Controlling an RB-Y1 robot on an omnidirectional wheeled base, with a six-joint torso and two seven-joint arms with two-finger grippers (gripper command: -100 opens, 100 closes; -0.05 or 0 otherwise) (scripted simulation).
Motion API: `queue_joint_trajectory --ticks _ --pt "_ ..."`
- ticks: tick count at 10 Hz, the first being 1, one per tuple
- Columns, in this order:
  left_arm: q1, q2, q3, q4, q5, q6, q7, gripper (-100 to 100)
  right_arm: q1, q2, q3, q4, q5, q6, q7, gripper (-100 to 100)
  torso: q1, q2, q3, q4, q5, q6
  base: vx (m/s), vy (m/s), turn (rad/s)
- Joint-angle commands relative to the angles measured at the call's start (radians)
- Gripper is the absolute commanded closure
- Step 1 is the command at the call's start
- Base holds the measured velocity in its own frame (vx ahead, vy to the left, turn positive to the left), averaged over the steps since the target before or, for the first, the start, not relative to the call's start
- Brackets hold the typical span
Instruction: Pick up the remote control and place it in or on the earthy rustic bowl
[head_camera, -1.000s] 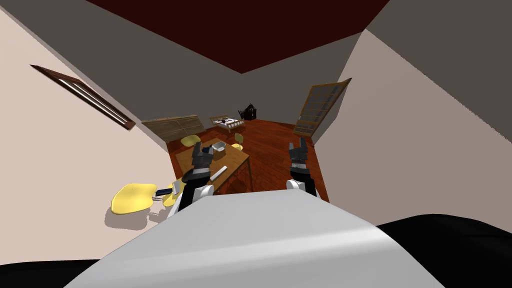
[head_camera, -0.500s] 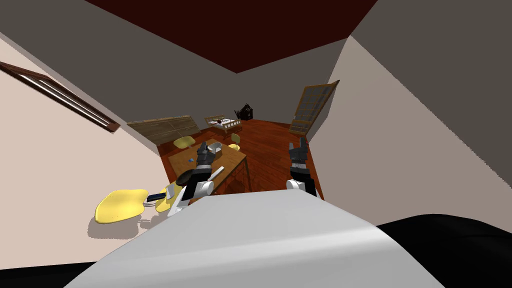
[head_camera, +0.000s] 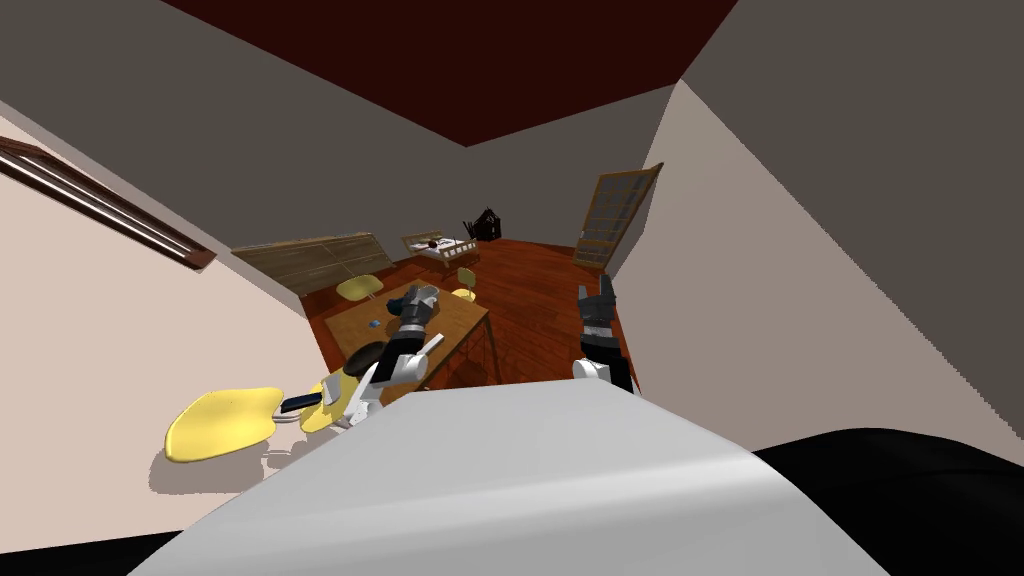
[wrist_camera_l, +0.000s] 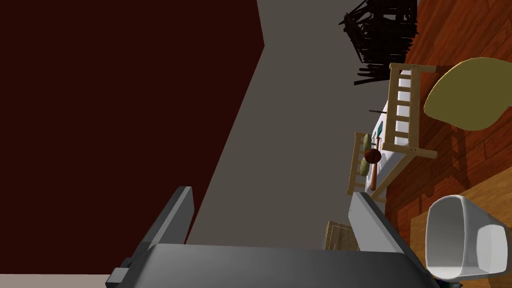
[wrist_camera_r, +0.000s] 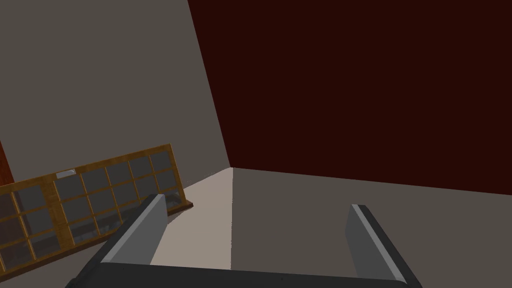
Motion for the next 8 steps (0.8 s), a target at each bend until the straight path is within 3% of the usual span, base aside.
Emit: queue_joint_trajectory --ticks 1,6,7,8 --pt "-0.033 0.015 0.013 0.037 0.011 0.050 0.011 -100 0.000 0.000 0.000 0.000 0.000 0.000 0.000 0 0.000 0.000 0.000 0.000 0.000 0.000 -0.025 -0.025 -0.102" --pt "-0.098 0.038 0.035 0.116 0.031 0.155 0.030 -100 0.000 0.000 0.000 0.000 0.000 0.000 0.000 0 0.000 0.000 0.000 0.000 0.000 0.000 -0.020 -0.021 -0.071" --pt "-0.129 0.049 0.045 0.157 0.042 0.187 0.040 -100 0.000 0.000 0.000 0.000 0.000 0.000 0.000 0 0.000 0.000 0.000 0.000 0.000 0.000 -0.016 -0.020 -0.070" --pt "-0.129 0.049 0.045 0.157 0.042 0.205 0.040 -100 0.000 0.000 0.000 0.000 0.000 0.000 0.000 0 0.000 0.000 0.000 0.000 0.000 0.000 -0.011 -0.016 -0.055"
